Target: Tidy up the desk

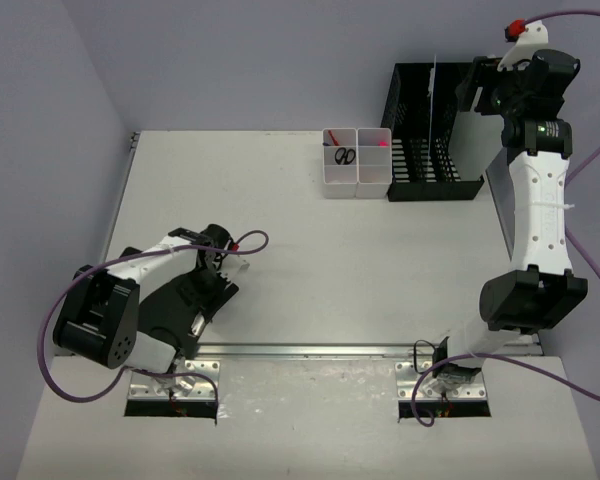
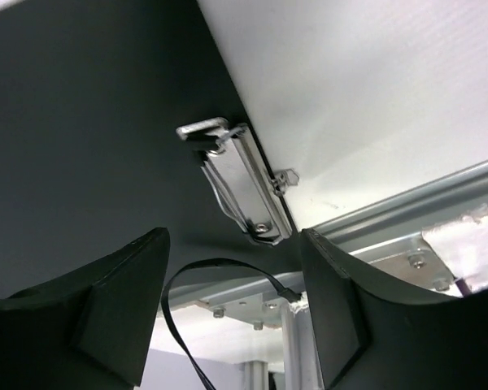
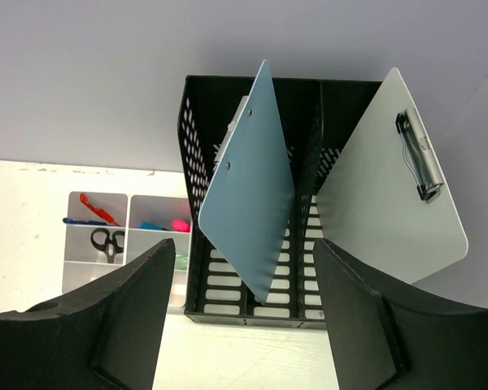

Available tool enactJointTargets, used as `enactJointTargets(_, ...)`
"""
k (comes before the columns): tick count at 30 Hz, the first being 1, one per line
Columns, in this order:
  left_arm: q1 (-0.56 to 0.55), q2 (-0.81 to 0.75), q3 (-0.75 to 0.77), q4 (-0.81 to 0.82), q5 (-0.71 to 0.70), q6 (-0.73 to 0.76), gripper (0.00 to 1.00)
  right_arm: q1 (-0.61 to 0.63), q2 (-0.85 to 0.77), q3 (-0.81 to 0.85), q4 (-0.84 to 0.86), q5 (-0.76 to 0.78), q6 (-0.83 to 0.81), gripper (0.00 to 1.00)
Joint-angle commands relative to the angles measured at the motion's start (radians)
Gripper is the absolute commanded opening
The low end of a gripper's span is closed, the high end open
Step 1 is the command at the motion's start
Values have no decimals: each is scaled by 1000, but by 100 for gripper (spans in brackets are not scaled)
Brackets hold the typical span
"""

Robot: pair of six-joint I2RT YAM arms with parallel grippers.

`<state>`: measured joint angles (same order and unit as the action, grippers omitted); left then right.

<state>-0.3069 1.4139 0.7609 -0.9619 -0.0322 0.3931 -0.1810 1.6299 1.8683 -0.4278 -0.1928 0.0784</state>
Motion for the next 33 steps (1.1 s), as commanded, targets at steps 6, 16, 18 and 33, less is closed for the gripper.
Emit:
enactJointTargets(6,-12,92,-14,43,52,41,61,-3,-11,5,52,-2,-19,69)
enactJointTargets(16,-49,212,-11,77,58,40,48,-3,-16,-24,63,-10,-11,69)
enactJointTargets(18,-49,232,-12,77,57,36,39,-3,-18,-27,64,-10,-12,69)
enactJointTargets(33,-46,269,225,80,141,-75,0,26,-80,-138,40,-125,-22,73)
